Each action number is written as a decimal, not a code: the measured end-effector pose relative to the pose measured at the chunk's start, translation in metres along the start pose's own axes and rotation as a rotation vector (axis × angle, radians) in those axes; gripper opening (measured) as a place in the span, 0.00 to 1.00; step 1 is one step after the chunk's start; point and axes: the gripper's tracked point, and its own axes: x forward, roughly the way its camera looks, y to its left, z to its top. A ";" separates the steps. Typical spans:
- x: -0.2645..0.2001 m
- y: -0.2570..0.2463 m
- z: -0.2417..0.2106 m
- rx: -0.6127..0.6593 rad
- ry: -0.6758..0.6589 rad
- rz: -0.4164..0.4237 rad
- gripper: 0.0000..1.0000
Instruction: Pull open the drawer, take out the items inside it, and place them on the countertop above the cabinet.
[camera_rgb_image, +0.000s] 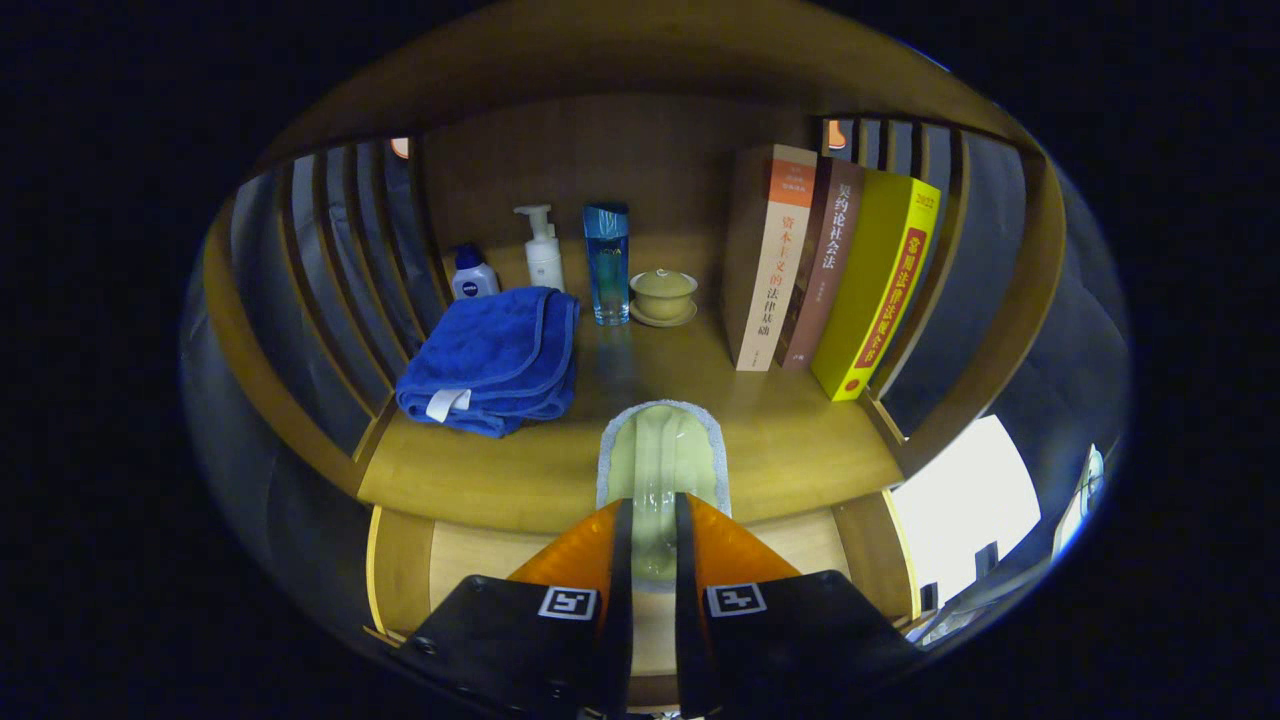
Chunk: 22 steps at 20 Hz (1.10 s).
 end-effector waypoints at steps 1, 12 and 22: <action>0.008 0.000 0.003 0.002 -0.001 -0.001 0.26; 0.078 0.011 0.011 -0.050 0.029 0.020 0.27; 0.079 0.005 0.020 -0.014 -0.017 0.005 0.45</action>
